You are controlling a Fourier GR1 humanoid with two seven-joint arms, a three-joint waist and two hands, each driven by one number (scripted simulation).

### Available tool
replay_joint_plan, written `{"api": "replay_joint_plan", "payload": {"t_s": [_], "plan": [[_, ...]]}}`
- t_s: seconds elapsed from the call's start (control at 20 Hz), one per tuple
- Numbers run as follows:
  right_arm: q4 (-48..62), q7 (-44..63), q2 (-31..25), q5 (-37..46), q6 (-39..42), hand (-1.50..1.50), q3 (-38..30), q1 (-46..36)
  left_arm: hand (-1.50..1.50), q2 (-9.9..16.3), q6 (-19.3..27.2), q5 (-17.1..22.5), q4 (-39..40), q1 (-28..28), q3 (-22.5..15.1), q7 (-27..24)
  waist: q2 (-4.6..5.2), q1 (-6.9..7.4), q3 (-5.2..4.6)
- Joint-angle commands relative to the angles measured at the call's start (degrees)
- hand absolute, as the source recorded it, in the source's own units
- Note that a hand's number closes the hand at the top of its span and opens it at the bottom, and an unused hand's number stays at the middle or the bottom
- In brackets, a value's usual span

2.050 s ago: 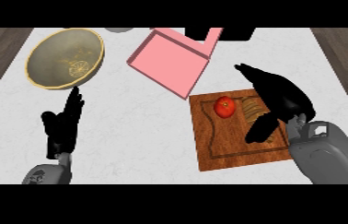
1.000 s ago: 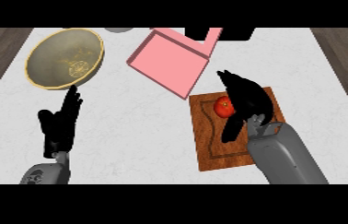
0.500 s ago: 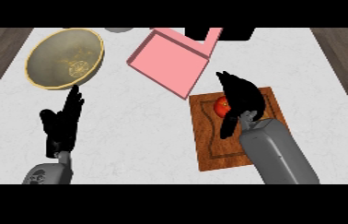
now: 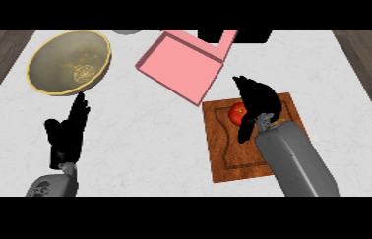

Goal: Pick the tomato from the cutting board and place it in the cardboard box

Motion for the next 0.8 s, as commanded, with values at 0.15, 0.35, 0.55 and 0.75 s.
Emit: {"api": "replay_joint_plan", "payload": {"t_s": [0.15, 0.35, 0.55, 0.75], "plan": [[-2.24, -3.24, -0.53, 2.39, -0.72, -1.5, -0.35, 5.09, 0.0, -0.09, -1.12, 0.31, -1.59, 0.84, 1.2, 1.24, -0.06, -0.18, 0.0], [8.58, -3.56, 4.4, 5.24, -6.05, -1.5, -0.9, -1.2, 0.0, -0.73, -0.64, -0.85, 3.11, -0.44, 1.93, -3.05, 0.04, 0.04, 0.0], [7.49, -4.75, 4.05, 5.84, -5.45, -1.5, -1.3, 1.01, 0.0, -2.59, 0.84, -2.39, 3.31, -1.94, 0.68, -1.87, 0.0, -0.13, 0.0], [10.48, -9.73, 1.21, 5.3, -6.82, -1.5, -4.07, 0.63, 0.0, 0.34, -1.34, -1.83, -7.3, 1.4, 0.46, 6.09, -0.05, 0.05, 0.02]]}}
